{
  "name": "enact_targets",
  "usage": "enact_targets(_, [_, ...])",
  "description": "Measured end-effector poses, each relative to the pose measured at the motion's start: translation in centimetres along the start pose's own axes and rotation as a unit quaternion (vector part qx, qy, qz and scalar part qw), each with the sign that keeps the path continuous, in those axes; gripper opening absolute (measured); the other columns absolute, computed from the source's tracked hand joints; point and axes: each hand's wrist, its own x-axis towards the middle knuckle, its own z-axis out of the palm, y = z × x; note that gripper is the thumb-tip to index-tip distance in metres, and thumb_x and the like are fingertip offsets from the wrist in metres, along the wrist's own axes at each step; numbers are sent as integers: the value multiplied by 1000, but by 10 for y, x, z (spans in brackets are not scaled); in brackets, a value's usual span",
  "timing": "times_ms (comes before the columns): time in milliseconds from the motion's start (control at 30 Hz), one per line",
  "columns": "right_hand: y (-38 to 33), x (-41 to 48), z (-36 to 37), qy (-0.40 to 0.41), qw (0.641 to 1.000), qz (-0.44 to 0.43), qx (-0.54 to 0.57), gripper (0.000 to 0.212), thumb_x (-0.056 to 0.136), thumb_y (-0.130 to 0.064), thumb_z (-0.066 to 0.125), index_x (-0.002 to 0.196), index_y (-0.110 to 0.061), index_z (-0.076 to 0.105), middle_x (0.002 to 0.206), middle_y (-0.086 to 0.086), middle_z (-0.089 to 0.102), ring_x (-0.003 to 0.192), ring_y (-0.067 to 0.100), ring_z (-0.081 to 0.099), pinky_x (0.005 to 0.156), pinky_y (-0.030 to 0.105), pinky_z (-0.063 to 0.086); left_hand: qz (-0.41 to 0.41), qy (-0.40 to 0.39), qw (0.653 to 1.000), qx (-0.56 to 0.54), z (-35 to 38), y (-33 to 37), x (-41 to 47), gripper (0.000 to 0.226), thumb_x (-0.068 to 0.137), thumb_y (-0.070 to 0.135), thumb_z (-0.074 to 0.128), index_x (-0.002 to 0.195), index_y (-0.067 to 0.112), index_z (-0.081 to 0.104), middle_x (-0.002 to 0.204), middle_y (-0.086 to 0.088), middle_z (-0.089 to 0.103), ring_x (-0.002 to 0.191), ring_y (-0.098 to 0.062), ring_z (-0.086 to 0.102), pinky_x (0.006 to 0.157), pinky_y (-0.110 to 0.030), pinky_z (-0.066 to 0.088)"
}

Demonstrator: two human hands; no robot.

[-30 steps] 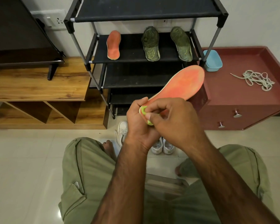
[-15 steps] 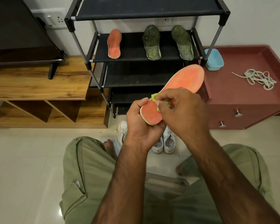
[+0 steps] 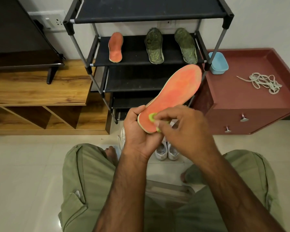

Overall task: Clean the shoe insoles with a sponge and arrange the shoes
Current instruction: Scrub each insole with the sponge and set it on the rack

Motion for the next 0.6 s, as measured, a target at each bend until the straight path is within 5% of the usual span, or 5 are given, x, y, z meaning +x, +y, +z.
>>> enact_targets(100, [4,10,-3,68,997,19,-37,13,89,-35,77,101,-39,78,98,-15,69,89,6,66,83,40,58,18,-5,1000,1,3,-2,1,42,89,27,49,116,-3,59,104,-19,65,106,-31,63,113,-39,42])
enact_targets(233, [-10,-3,8,-18,999,-30,9,18,86,-29,78,102,-38,79,100,-14,71,90,6,66,84,38,57,-4,-16,1000,19,2,-1,-2,44,86,32,51,113,-3,58,104,-19,62,103,-31,62,98,-38,52])
enact_targets(400, [-3,21,0,104,993,14,-60,16,91,-36,73,106,-39,77,105,-12,70,92,14,67,81,43,58,2,-23,999,37,6,-5,-1,36,88,28,50,108,1,63,104,-16,63,102,-26,61,99,-37,45])
enact_targets(600, [-6,13,8,16,1000,14,7,16,88,-34,77,102,-41,79,102,-19,74,91,3,70,84,38,60,-16,-45,999,10,3,-6,0,37,85,26,51,106,-2,61,106,-19,59,107,-29,59,117,-40,33])
